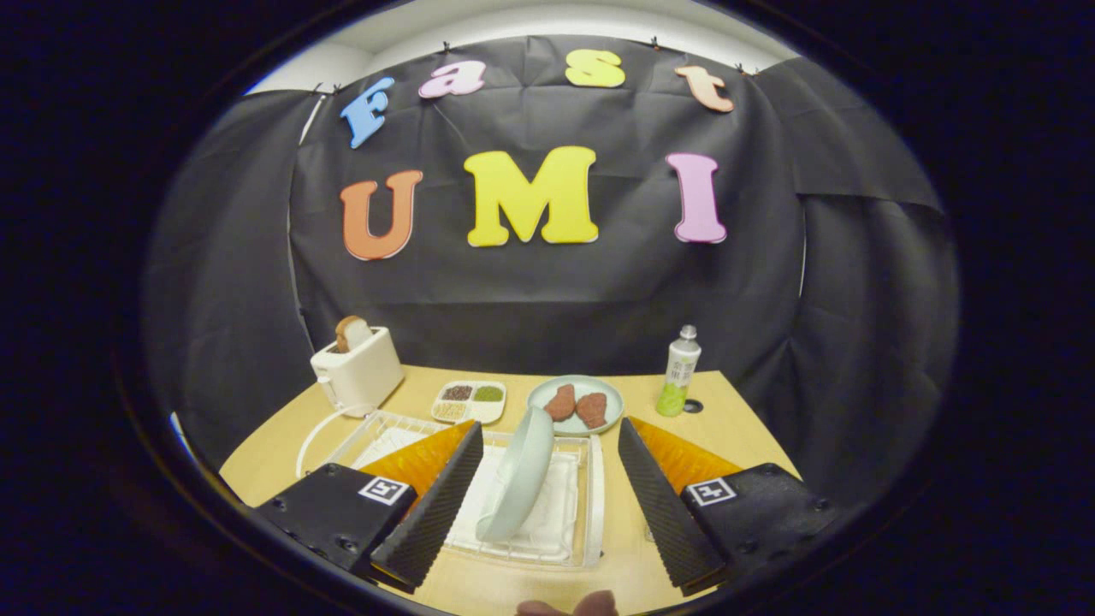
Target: Take the plate from the dish rack, then take the spoon from the basket and place it into the plate.
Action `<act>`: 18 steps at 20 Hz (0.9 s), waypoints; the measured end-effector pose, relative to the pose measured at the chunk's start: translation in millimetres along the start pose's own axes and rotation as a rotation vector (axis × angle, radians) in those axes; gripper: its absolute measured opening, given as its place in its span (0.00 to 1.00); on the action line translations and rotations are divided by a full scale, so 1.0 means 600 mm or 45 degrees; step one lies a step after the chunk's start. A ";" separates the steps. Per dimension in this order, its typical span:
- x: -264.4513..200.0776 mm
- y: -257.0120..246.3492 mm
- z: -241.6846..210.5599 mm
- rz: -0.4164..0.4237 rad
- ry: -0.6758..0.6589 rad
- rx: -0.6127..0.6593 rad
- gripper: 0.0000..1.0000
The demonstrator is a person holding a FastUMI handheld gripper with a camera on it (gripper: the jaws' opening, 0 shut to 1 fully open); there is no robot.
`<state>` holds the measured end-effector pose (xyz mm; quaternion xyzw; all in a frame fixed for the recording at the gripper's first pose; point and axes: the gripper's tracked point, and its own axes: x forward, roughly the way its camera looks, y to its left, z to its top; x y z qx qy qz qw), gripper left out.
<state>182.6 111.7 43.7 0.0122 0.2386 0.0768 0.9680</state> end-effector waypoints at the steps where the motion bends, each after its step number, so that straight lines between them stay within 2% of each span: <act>1: 0.016 0.004 -0.008 0.004 0.051 0.012 1.00; 7: 0.112 0.010 -0.046 -0.026 0.336 0.072 1.00; 12: 0.165 0.015 -0.082 -0.034 0.482 0.150 0.99; 15: 0.175 0.026 -0.095 -0.039 0.534 0.186 0.89; 18: 0.178 0.030 -0.097 -0.081 0.550 0.199 0.73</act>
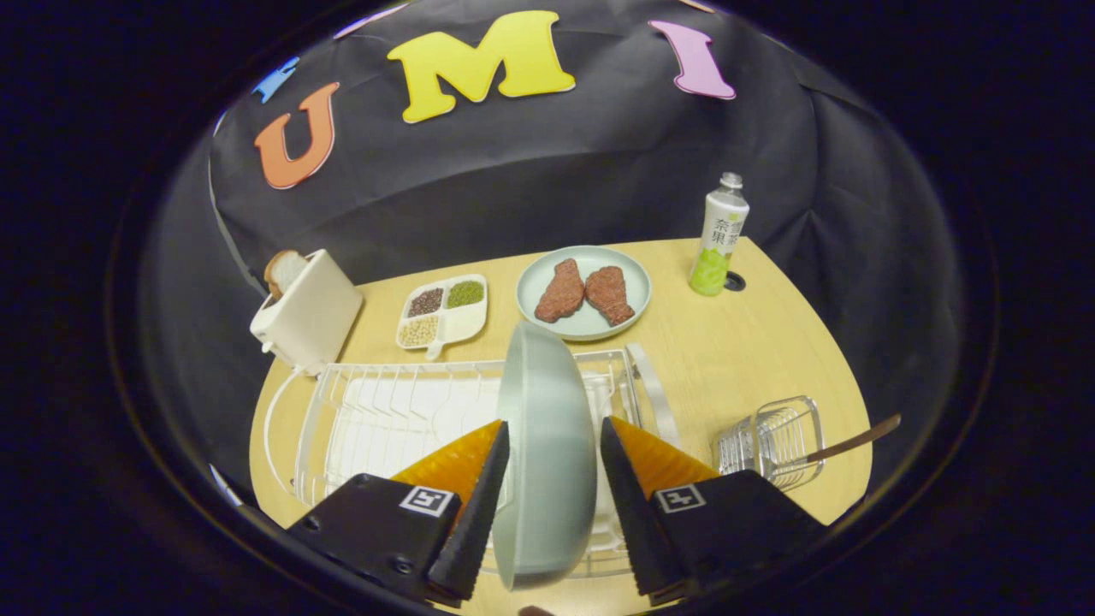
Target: Take the plate from the dish rack, then take the spoon from the basket and place it into the plate.
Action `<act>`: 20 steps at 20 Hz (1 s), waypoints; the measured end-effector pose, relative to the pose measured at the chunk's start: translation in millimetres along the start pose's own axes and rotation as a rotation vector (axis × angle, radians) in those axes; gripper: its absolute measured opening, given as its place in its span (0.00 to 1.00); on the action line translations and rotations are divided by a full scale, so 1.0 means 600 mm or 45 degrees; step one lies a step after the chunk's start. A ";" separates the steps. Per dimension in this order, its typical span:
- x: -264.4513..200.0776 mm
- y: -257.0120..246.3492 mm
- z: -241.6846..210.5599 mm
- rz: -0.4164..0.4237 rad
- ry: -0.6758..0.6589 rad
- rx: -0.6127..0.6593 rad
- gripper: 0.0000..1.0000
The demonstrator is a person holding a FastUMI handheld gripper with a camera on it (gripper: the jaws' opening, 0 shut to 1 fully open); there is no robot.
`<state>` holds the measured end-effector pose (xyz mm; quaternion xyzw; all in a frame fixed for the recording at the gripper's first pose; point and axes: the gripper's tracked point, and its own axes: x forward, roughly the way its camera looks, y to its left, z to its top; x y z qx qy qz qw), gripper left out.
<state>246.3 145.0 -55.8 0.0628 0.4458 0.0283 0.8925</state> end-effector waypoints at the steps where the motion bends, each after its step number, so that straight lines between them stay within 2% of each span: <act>1: -0.002 -0.002 0.001 -0.031 -0.010 0.002 0.67; 2: -0.008 -0.007 0.009 -0.068 -0.037 0.016 0.57; 5: -0.026 -0.010 0.018 -0.145 -0.079 0.035 0.36; 11: -0.042 -0.010 0.021 -0.202 -0.097 -0.018 0.34; 18: -0.065 -0.014 0.060 -0.326 -0.181 -0.159 0.33; 20: -0.092 0.005 0.077 -0.286 -0.249 -0.185 0.30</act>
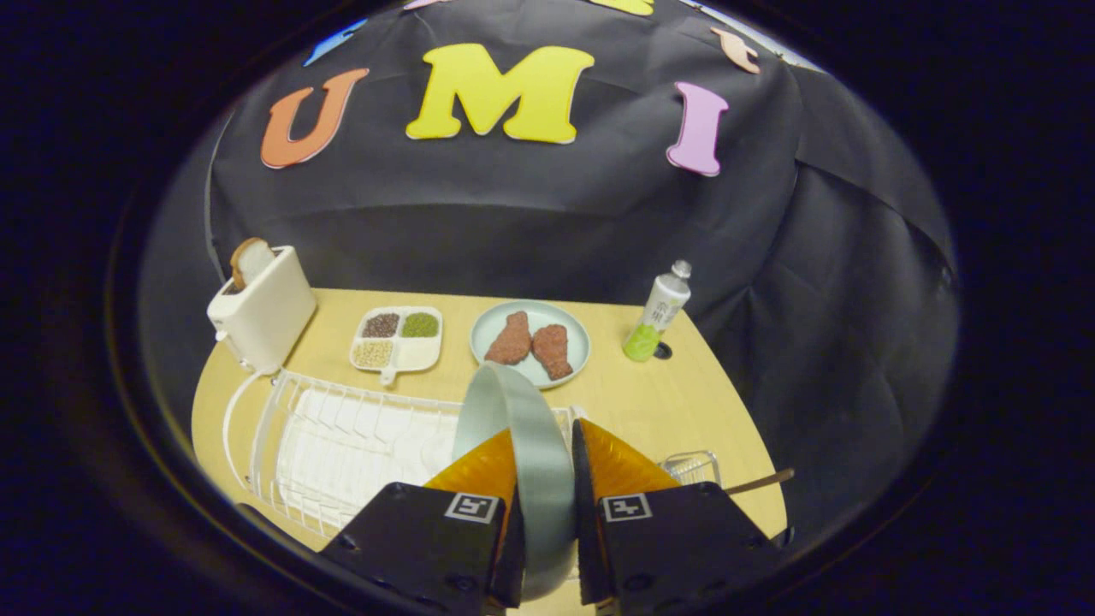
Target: Take the plate from the dish rack, then take the spoon from the basket and place it into the plate.
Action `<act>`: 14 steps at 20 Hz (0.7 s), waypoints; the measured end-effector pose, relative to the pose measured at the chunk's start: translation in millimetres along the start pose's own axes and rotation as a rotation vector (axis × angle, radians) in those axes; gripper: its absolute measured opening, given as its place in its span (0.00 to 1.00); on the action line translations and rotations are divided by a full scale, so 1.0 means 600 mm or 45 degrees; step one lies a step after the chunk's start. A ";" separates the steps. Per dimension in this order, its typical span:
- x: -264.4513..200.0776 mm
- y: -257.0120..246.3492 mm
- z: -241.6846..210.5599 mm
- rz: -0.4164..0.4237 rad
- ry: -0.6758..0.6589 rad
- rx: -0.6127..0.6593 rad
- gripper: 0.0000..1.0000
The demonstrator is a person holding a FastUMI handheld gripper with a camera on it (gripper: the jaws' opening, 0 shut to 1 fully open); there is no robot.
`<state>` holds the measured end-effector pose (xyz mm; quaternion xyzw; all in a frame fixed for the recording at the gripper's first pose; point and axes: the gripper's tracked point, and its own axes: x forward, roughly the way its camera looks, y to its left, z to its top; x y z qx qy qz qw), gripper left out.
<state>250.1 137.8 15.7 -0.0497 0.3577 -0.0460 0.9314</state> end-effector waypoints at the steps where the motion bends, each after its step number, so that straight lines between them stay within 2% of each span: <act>1: -0.023 0.005 -0.001 0.041 -0.017 -0.010 0.30; 5: -0.099 0.037 -0.062 0.327 0.020 0.081 0.30; 8: -0.143 0.039 -0.142 0.493 0.010 0.072 0.30; 14: -0.165 0.010 -0.338 0.651 0.086 0.242 0.30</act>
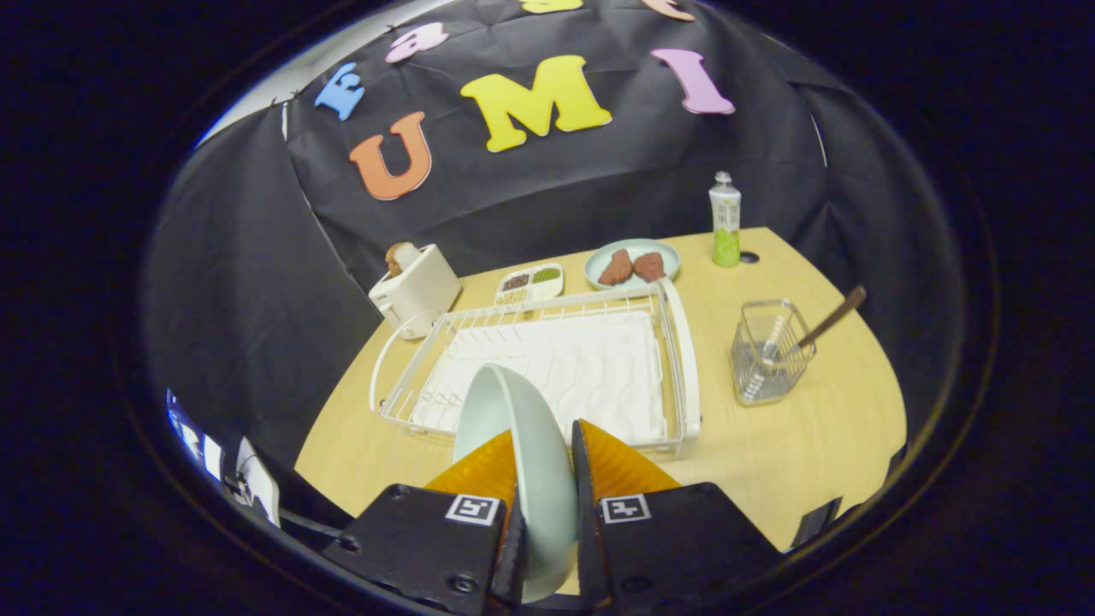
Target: Take the plate from the dish rack, then take the spoon from the basket and place it into the plate.
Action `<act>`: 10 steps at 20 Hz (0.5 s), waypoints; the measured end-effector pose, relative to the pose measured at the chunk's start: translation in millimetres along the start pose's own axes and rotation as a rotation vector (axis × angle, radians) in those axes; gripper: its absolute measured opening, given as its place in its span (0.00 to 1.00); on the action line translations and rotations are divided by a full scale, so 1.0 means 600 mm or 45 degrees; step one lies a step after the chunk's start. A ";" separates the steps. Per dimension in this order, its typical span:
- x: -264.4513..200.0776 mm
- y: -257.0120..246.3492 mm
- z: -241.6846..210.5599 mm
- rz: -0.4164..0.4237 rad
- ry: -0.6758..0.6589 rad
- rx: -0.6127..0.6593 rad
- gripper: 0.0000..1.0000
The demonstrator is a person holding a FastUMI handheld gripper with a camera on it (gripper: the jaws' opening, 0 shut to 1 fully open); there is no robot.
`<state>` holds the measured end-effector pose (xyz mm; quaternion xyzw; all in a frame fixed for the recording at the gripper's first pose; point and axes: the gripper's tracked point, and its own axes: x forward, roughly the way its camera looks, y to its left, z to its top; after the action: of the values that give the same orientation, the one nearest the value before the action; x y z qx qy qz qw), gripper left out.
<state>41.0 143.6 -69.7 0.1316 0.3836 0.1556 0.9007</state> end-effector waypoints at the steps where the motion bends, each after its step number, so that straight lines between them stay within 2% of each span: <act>1: 0.005 -0.014 -0.031 0.016 0.015 0.044 0.30; 5: 0.038 -0.048 -0.121 0.091 0.084 0.240 0.29; 10: 0.085 -0.066 -0.163 0.201 0.086 0.346 0.30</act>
<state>10.2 138.3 -182.5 0.2769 0.4196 0.1770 0.8461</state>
